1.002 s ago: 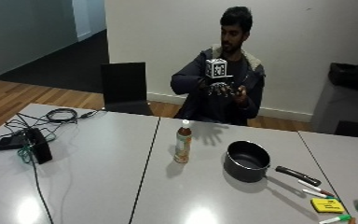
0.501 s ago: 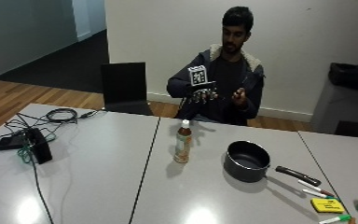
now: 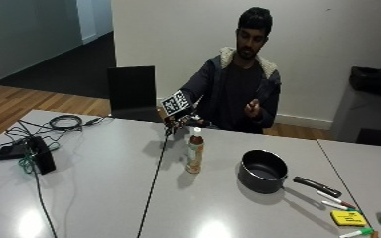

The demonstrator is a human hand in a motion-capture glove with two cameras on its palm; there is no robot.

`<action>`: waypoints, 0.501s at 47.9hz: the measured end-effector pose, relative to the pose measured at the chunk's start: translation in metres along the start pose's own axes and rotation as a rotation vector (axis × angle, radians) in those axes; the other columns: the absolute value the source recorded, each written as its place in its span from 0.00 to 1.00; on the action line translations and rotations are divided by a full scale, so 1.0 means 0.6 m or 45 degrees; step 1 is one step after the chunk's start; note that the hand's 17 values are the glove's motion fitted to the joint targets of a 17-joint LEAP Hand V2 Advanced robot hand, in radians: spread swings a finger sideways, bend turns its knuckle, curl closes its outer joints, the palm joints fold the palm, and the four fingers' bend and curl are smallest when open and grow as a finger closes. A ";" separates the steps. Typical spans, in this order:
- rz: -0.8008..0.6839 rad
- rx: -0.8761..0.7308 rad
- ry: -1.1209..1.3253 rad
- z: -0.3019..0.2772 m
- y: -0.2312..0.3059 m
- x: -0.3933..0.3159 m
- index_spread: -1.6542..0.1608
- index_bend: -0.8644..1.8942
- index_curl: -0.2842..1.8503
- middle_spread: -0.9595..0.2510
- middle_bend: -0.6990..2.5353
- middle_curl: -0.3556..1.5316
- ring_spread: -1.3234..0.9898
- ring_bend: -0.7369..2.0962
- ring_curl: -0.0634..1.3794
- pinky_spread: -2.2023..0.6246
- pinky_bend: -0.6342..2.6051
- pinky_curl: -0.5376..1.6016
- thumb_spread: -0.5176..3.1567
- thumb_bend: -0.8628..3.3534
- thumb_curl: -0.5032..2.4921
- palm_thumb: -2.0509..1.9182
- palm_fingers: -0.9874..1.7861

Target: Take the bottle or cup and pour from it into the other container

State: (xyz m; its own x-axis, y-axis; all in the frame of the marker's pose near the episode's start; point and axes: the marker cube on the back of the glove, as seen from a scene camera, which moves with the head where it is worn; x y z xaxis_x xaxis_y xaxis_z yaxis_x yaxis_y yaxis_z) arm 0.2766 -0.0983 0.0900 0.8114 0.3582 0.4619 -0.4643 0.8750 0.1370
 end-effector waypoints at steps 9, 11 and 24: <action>0.154 -0.062 -0.229 0.039 -0.080 0.014 0.75 0.36 0.26 0.90 0.29 0.35 0.66 0.32 0.13 0.91 0.39 0.42 0.36 0.20 0.29 0.60 0.42; 0.153 -0.062 -0.340 0.050 -0.101 0.010 0.76 0.36 0.25 0.91 0.29 0.36 0.66 0.32 0.13 0.91 0.39 0.42 0.36 0.20 0.29 0.60 0.42; 0.084 -0.008 -0.885 0.103 -0.172 0.004 0.78 0.36 0.25 0.92 0.30 0.36 0.67 0.33 0.15 0.92 0.39 0.42 0.35 0.20 0.29 0.62 0.42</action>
State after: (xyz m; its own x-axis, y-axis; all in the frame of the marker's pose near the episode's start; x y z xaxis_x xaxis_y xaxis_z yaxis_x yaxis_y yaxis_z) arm 0.3048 -0.2077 0.1310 0.3655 0.1210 0.9229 -0.5012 0.8611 0.0856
